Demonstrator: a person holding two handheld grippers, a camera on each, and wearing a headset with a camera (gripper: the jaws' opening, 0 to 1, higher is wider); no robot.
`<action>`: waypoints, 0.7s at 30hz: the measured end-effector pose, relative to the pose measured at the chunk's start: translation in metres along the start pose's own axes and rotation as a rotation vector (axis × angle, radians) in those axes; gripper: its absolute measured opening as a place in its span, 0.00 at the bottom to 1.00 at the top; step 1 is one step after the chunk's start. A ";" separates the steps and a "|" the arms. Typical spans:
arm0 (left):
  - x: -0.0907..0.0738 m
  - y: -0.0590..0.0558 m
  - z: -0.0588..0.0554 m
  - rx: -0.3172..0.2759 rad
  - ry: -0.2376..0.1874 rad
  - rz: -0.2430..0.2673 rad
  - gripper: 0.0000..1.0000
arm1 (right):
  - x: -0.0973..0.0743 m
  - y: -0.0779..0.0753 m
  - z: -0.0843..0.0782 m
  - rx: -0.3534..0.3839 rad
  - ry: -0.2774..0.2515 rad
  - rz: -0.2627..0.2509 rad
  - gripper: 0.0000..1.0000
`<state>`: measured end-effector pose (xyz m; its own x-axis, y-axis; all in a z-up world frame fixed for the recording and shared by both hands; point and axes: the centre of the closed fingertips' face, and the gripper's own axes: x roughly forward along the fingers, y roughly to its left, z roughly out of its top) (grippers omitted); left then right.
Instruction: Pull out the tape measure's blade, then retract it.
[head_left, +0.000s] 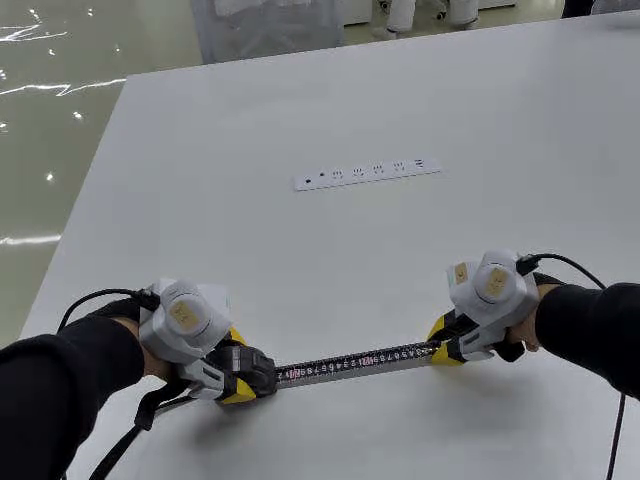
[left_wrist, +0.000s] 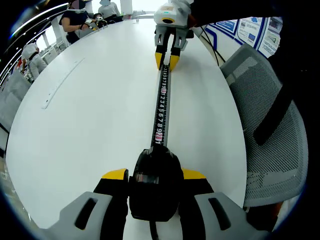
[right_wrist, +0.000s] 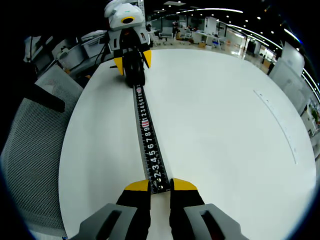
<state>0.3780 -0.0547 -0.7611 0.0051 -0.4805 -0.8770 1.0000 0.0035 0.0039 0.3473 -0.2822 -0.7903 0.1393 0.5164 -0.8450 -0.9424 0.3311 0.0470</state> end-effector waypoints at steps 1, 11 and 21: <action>0.000 0.000 0.000 0.000 0.000 0.000 0.34 | 0.000 0.000 0.000 0.001 0.000 -0.001 0.09; 0.000 0.000 0.000 0.000 0.001 0.001 0.34 | -0.002 0.000 -0.003 0.006 0.001 -0.002 0.09; 0.000 0.000 -0.001 0.000 0.004 0.001 0.34 | -0.003 0.000 -0.006 0.003 0.007 -0.002 0.09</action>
<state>0.3779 -0.0541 -0.7615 0.0063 -0.4772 -0.8788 1.0000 0.0042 0.0050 0.3450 -0.2884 -0.7904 0.1388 0.5098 -0.8490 -0.9412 0.3347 0.0471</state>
